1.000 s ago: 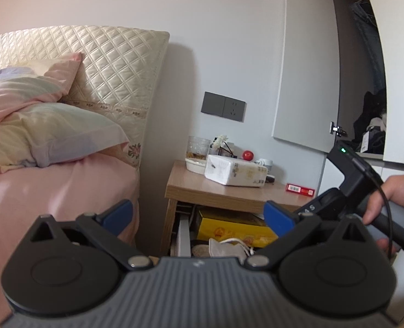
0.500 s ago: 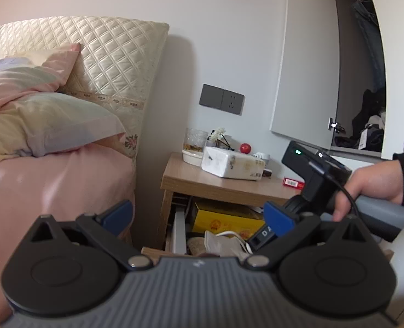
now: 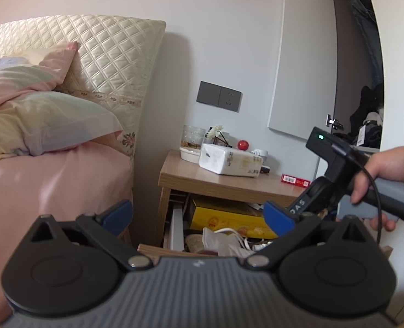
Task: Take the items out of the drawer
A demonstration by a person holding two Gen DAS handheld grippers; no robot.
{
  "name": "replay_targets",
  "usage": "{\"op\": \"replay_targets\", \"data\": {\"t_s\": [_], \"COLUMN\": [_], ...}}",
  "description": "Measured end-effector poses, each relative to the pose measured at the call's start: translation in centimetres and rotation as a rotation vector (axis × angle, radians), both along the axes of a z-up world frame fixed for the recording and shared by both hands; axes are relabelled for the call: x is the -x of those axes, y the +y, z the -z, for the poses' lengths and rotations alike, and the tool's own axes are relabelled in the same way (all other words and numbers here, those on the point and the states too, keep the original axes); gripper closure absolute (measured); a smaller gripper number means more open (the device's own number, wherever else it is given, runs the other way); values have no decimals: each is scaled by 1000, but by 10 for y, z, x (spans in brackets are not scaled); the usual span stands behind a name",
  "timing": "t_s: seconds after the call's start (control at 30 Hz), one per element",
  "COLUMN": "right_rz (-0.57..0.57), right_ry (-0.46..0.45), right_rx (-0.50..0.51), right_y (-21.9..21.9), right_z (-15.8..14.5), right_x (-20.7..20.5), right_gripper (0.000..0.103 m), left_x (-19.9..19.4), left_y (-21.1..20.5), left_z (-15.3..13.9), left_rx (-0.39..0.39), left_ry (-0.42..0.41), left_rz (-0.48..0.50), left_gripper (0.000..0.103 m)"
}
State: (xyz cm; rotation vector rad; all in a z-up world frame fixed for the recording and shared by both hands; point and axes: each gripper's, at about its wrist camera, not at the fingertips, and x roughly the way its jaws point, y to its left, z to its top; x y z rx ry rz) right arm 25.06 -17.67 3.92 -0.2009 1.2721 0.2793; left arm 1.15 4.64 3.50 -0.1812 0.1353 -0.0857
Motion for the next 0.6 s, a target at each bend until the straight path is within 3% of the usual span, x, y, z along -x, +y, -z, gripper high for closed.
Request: {"op": "replay_targets", "data": {"t_s": [0.6], "right_rz": [124], "right_ry": [-162], "right_rx": [-150], "right_y": [-69], "right_z": [-48], "right_x": [25], "right_gripper": [0], "left_x": [1], "left_y": [-7], "left_z": [1], "left_rx": [-13], "left_ry": [11], "left_rz": [17], "left_gripper": [0]}}
